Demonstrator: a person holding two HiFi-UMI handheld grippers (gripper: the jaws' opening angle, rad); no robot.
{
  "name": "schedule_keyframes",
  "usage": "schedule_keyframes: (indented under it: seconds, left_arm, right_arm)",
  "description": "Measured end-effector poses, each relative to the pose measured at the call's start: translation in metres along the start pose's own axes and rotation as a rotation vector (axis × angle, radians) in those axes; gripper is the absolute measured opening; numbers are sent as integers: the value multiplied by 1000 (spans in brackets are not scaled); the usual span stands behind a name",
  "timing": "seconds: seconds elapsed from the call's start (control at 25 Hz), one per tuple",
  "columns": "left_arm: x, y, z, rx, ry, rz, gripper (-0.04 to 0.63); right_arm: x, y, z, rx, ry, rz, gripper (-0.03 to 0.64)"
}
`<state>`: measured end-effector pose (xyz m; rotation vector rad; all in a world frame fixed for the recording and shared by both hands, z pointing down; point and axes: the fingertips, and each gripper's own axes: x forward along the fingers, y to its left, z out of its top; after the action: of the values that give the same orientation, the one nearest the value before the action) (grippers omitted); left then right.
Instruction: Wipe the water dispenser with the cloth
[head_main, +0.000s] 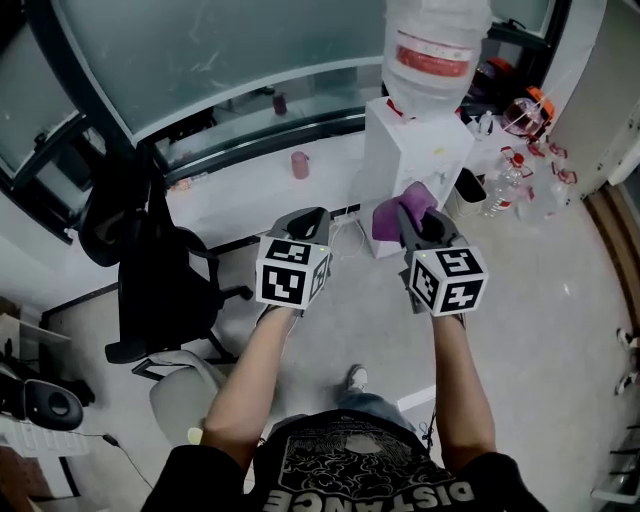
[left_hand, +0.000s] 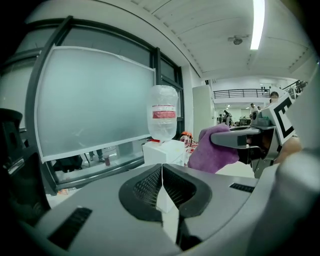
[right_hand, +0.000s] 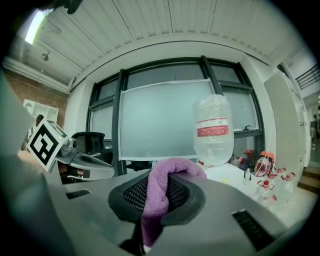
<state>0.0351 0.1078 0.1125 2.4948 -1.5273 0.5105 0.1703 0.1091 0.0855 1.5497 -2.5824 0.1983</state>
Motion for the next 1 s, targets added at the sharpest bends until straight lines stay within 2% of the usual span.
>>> schedule_keyframes:
  seconds: [0.24,0.52,0.76,1.0]
  left_arm:
    - [37,8,9,-7,11,20,28]
    - [63,31,12,-15,16,36,28]
    - [102,61,20,-23,7,19,28]
    - [162,108,32,-17,2,-13,28]
  right_arm:
    - [35,-23,-1,0,13,38,43]
    - [75,-27,-3,-8,23,67,43]
    - [120,-38,-1,-18,31,57,43]
    - [194,-59,3,-25,36,26,43]
